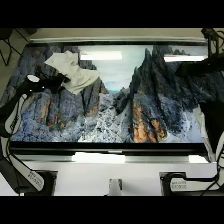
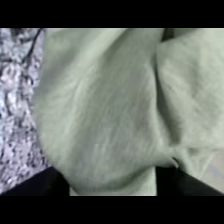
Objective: Fold the shirts.
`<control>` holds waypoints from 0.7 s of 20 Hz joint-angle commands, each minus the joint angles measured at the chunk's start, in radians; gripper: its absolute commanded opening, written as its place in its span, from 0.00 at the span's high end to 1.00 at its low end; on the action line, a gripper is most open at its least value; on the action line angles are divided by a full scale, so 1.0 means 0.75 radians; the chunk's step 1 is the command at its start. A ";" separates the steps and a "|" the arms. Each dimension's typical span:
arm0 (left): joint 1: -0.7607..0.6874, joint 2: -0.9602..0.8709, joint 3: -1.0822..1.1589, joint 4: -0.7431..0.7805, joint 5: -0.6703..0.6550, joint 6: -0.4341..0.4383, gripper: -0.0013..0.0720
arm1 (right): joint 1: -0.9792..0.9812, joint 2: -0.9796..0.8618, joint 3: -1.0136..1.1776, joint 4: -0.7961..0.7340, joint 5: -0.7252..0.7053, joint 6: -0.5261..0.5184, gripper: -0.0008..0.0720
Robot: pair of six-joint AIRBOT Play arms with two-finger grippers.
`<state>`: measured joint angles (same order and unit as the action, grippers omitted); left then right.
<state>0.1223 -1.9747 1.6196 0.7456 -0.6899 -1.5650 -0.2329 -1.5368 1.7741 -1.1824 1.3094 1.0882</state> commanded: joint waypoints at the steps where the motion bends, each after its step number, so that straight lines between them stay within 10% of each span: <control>1: -0.038 -0.045 0.004 -0.116 0.147 0.059 0.69 | -0.001 -0.001 0.002 0.034 0.021 0.001 0.07; 2: -0.039 -0.037 0.004 -0.146 0.148 0.062 0.91 | -0.001 -0.001 0.002 0.054 0.040 0.000 0.10; 5: -0.045 0.069 0.004 -0.172 0.115 0.144 0.93 | -0.001 -0.001 0.002 0.141 0.112 -0.076 0.09; 10: -0.165 0.638 0.003 -0.166 -0.070 0.666 0.93 | -0.001 0.001 0.002 0.172 -0.093 -0.299 0.09; 14: -0.397 1.112 -0.004 -0.043 -0.113 0.574 0.93 | -0.001 0.050 0.010 0.387 0.046 -0.332 0.20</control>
<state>-0.0711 -1.3651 1.6203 0.6373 -0.7403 -1.1431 -0.2340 -1.5215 1.7786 -0.9913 1.2873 0.8963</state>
